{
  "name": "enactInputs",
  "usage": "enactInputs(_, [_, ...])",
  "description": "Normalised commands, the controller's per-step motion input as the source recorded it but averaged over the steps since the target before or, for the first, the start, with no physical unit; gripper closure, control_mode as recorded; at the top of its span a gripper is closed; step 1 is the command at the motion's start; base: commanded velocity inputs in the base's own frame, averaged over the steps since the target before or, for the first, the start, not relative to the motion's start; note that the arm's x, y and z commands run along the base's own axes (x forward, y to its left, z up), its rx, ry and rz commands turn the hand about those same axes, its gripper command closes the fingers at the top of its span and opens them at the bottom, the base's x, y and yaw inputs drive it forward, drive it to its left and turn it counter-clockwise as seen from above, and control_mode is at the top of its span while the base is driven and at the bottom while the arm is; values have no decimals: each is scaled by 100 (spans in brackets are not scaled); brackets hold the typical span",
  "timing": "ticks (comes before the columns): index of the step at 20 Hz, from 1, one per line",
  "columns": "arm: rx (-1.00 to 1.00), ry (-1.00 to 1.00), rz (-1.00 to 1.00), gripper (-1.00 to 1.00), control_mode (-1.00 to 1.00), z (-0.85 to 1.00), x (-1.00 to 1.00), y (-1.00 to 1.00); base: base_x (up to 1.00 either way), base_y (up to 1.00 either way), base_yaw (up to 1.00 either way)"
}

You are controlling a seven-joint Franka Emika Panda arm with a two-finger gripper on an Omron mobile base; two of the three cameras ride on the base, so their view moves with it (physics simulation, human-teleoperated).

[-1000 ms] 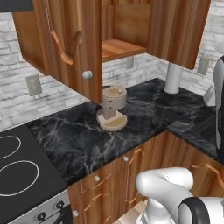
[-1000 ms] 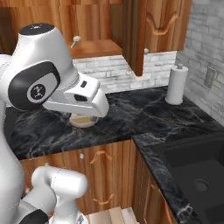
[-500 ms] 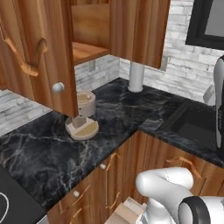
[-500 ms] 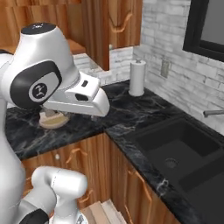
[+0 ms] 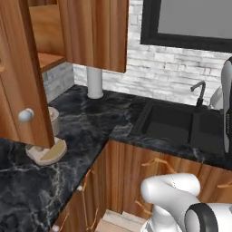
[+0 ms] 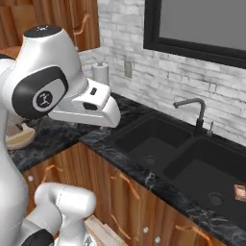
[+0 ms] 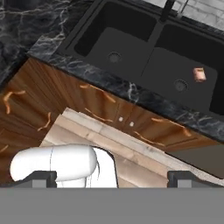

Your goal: Pick up the bar soap and dish brush from the sink, and place them back in the cabinet, and close the cabinet doors.

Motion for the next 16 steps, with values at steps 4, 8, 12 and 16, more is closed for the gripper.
enactInputs(4, [0, 0, 0, -100, 100, 0, 0, 0, 0, -36, -51])
enactInputs(8, [0, 0, 0, -100, 100, 0, 0, 0, 0, -57, -45])
enactInputs(12, [0, 0, 0, -100, 100, 0, 0, 0, 0, -65, -39])
enactInputs(16, [0, 0, 0, -100, 100, 0, 0, 0, 0, -51, -29])
